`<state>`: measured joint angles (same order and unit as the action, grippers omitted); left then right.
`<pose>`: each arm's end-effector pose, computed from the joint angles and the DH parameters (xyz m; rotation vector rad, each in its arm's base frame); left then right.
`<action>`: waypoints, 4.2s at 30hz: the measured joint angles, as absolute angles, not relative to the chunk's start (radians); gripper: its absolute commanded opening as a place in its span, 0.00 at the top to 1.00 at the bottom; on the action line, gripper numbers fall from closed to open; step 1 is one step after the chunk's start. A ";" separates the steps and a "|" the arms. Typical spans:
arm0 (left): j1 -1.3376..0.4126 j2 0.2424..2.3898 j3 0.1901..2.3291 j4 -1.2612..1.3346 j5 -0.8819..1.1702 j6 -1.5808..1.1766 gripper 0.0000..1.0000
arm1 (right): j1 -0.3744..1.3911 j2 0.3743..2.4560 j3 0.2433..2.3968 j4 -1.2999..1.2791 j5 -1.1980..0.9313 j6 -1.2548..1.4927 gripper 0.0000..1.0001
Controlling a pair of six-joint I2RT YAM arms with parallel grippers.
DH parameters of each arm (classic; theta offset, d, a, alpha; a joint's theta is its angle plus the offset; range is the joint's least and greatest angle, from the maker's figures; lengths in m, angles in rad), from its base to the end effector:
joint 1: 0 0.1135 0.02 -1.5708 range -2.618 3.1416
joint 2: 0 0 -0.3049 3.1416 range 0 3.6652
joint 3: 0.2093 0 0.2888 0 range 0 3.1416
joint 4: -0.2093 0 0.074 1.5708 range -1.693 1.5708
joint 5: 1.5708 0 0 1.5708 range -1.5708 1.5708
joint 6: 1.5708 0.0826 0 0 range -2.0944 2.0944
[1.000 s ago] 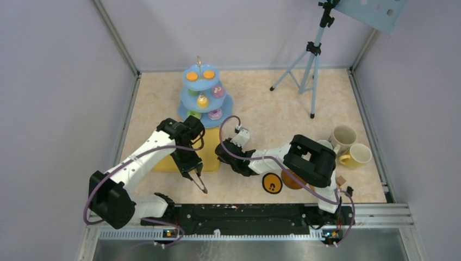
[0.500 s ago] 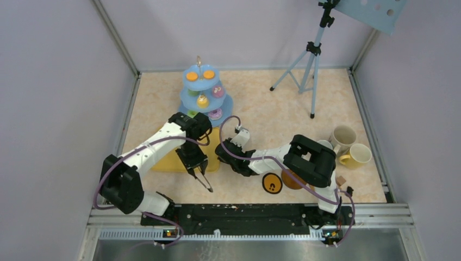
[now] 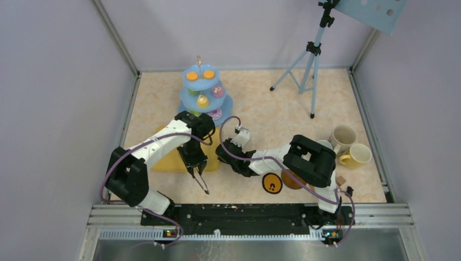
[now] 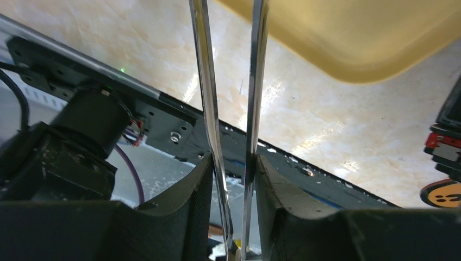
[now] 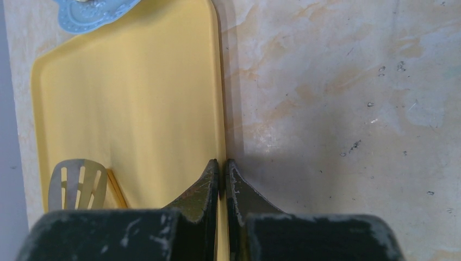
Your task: Serve the afternoon tea
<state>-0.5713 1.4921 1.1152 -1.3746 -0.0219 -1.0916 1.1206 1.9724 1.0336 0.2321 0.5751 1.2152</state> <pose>0.2135 -0.1351 0.2152 0.7759 -2.9266 -0.2250 0.2421 0.3977 0.1086 0.4053 2.1920 0.6808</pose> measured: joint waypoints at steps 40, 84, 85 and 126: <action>-0.607 1.386 0.992 -1.153 -0.228 -0.766 0.48 | 1.110 1.968 1.008 0.282 0.559 1.164 1.00; -0.700 1.239 1.114 -1.254 -0.366 -0.886 0.73 | 1.064 1.846 0.886 0.356 0.487 1.013 0.26; -0.700 1.225 1.114 -1.255 -0.366 -0.885 0.72 | 1.055 1.827 0.867 0.360 0.472 0.991 0.24; -0.294 1.504 0.888 -0.829 -0.293 -0.550 0.75 | 0.996 1.734 0.705 0.569 0.058 0.685 0.30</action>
<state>-0.2939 1.5043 0.8883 -0.8288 -0.2928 -0.5499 0.9962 1.7344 0.7052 0.5690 0.0578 0.6846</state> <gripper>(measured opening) 0.329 0.708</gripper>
